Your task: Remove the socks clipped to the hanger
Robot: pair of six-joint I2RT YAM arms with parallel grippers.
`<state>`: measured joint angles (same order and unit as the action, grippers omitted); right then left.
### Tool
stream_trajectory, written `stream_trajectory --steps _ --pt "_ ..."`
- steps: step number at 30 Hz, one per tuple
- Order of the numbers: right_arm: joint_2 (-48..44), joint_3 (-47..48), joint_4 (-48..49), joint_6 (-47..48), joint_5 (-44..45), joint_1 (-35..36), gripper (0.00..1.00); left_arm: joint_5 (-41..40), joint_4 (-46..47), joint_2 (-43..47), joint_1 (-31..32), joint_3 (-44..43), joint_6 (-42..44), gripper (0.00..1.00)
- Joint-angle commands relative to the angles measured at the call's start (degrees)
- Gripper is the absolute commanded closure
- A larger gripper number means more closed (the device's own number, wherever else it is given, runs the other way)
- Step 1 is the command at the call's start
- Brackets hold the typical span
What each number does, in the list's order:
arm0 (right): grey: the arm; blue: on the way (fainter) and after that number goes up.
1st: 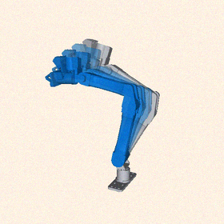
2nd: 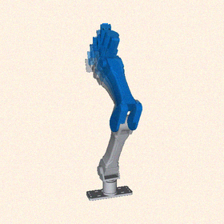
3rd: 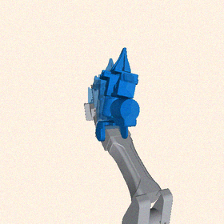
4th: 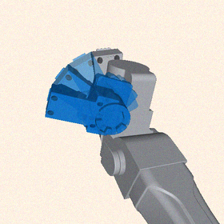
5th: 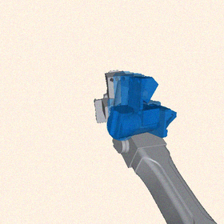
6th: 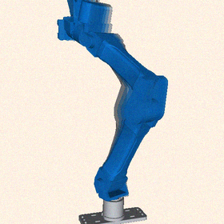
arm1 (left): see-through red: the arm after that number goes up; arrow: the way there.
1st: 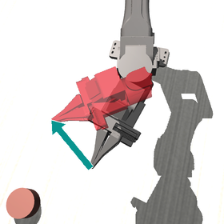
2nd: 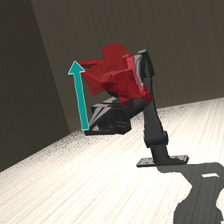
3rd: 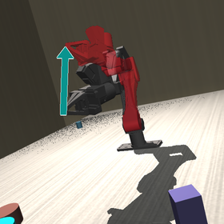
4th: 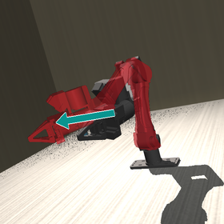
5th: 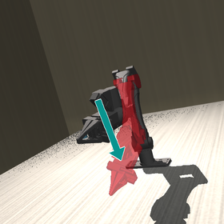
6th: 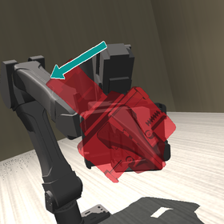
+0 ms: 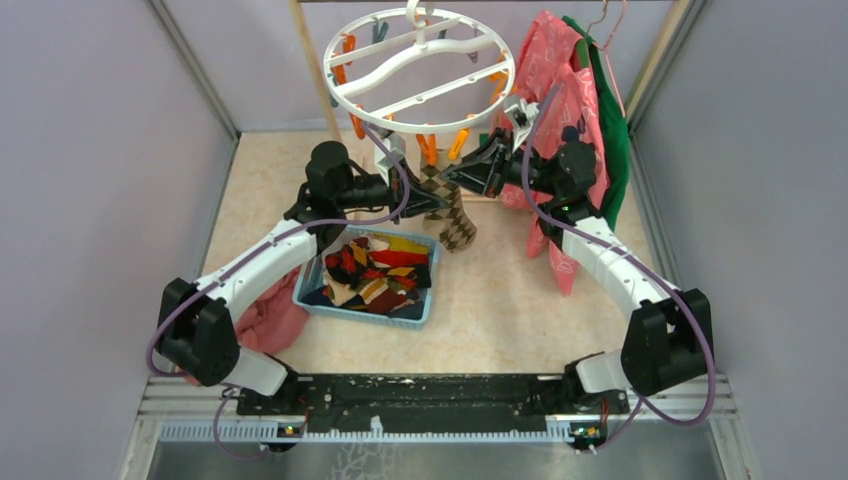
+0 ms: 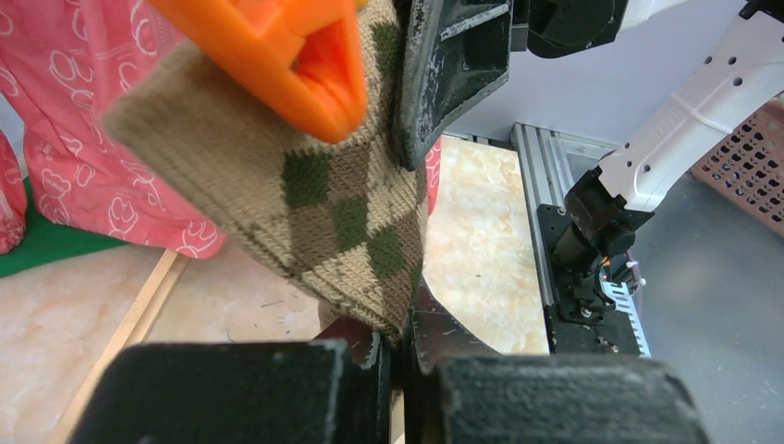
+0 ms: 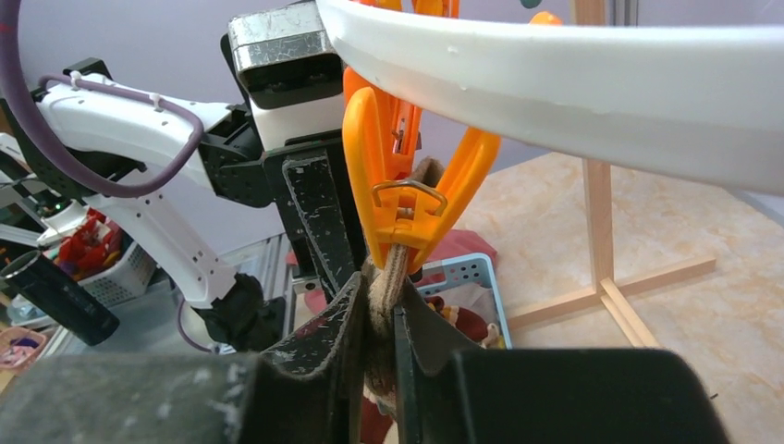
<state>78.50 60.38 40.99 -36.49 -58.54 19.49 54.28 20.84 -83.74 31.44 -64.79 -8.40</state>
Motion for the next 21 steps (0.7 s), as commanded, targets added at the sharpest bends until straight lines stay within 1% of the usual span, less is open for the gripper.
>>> stream_trajectory --steps 1,3,7,11,15,18,21 --pt "-1.69 1.42 2.74 -0.25 0.13 0.56 0.78 1.10 2.49 0.17 0.34 -1.25 -0.45 1.00" --pt "-1.70 2.13 2.04 -0.31 0.44 0.51 0.70 1.32 2.47 0.40 0.37 -1.42 -0.68 1.00" --pt "-1.53 4.27 -0.76 -0.17 2.10 0.21 0.47 1.83 2.36 0.57 0.30 -1.56 -1.06 1.00" --pt "-1.03 7.15 -5.59 1.24 4.37 -0.32 0.31 2.23 2.35 0.59 0.57 -1.57 -1.13 1.00" --pt "-0.23 10.24 -10.21 3.31 5.68 -0.32 0.21 2.63 2.29 0.50 0.81 -1.60 -1.26 1.00" --pt "0.45 12.95 -13.00 4.66 6.56 -0.32 0.18 2.91 2.27 0.54 0.98 -1.56 -1.26 1.00" --pt "1.01 15.07 -15.60 6.02 7.31 -0.41 0.18 3.11 2.20 0.60 1.08 -1.56 -1.26 1.00"
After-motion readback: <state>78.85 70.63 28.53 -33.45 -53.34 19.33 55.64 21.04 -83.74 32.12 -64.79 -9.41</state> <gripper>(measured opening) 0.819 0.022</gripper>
